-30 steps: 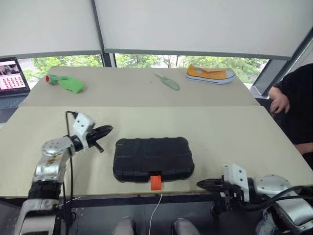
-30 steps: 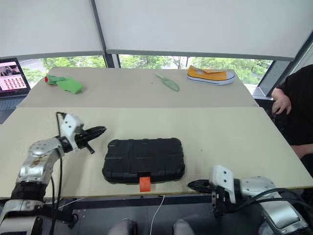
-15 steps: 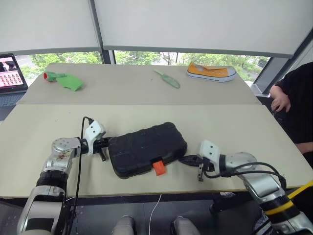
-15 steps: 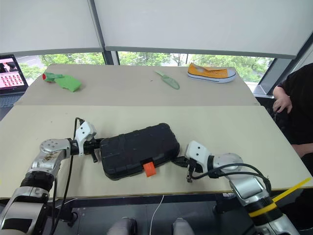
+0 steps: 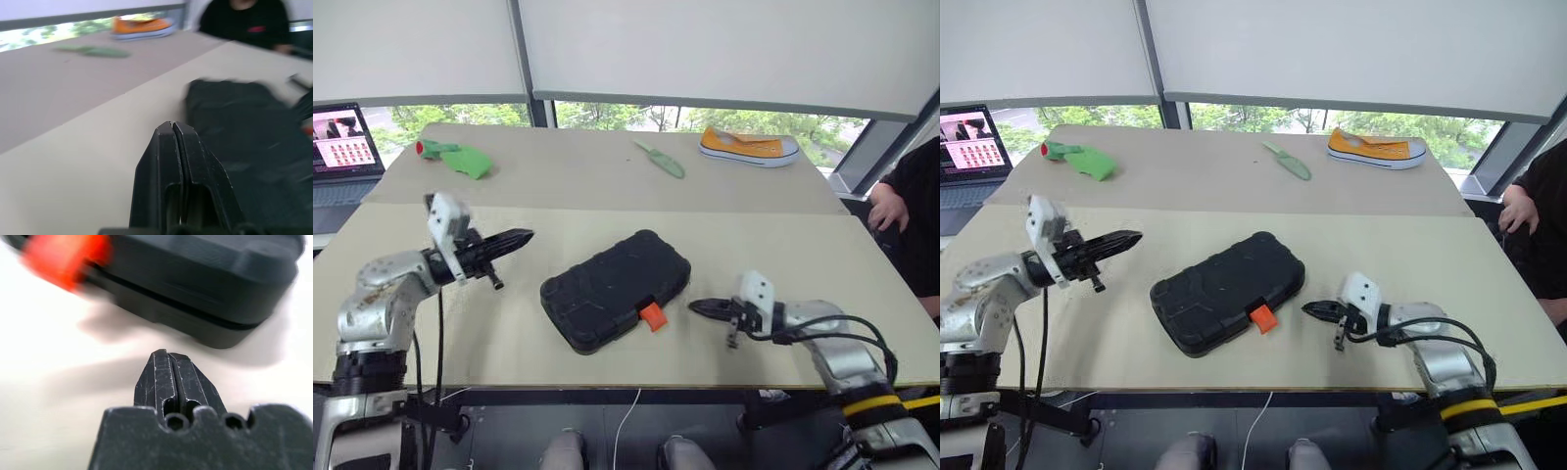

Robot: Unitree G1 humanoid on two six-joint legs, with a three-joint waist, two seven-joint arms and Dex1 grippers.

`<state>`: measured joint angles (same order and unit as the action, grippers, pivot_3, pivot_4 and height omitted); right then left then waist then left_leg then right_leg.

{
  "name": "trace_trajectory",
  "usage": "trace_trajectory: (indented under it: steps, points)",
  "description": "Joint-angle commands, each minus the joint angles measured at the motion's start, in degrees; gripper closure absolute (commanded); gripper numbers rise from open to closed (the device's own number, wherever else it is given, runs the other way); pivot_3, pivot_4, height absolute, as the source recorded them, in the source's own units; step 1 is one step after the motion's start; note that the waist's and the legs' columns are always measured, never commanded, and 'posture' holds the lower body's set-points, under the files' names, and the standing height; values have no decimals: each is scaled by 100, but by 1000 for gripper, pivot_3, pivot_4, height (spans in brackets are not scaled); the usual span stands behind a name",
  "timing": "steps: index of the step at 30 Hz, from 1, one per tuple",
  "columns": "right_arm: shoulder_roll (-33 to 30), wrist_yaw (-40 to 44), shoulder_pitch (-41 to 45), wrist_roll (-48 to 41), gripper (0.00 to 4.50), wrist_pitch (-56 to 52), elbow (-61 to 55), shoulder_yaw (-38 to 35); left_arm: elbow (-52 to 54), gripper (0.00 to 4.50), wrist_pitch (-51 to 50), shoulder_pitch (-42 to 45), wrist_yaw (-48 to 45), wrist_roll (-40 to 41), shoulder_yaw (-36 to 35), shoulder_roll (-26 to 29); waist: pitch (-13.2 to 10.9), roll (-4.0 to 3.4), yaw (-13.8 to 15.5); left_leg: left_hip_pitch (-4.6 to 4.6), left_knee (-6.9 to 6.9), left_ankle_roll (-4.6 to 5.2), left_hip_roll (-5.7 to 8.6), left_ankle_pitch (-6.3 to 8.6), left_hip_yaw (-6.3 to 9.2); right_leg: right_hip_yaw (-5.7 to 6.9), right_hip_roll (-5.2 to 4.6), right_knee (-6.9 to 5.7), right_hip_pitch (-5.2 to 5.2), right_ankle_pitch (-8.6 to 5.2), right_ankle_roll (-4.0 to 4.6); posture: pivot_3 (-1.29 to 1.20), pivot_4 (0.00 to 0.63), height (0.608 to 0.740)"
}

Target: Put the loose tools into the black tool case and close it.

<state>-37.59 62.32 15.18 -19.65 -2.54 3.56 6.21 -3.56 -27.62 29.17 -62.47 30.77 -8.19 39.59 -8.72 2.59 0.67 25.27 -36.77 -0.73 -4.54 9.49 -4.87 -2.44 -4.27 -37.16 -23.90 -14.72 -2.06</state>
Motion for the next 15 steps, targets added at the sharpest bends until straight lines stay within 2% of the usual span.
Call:
trace_trajectory:
  steps: [1, 6, 11, 15]
  points:
    - [22, 20, -205, -635, 4500, -456, -1144, -254, 223, 4450, -288, 293, 210, -457, 1035, -426, 0, -1, -2, -1, -2, 0, 0, -1, 3, 0, 3, -2, 1, 1, 0, 0, 150, 740]
    - [172, -128, -189, -431, 4500, -632, -1539, 72, -297, 4450, 47, 414, 437, -1591, 2201, -688, 5, -3, -87, -6, -8, -1, -18, -3, 17, -11, 39, -2, -2, 9, 4, 0, 150, 740]
    - [469, -252, 105, 103, 4500, -435, -1020, 430, -350, 4450, -49, 284, 638, -1710, 2273, -944, 21, -29, -77, -18, -9, -1, -22, -3, 27, -12, 49, 0, 13, 8, 7, 0, 150, 740]
    - [835, -359, 343, 356, 4500, -329, -584, 606, -316, 4450, -36, 156, 562, -1748, 2253, -841, 23, -33, -80, -60, -8, -2, -23, -2, 27, -12, 49, 4, 56, 5, 10, 0, 150, 740]
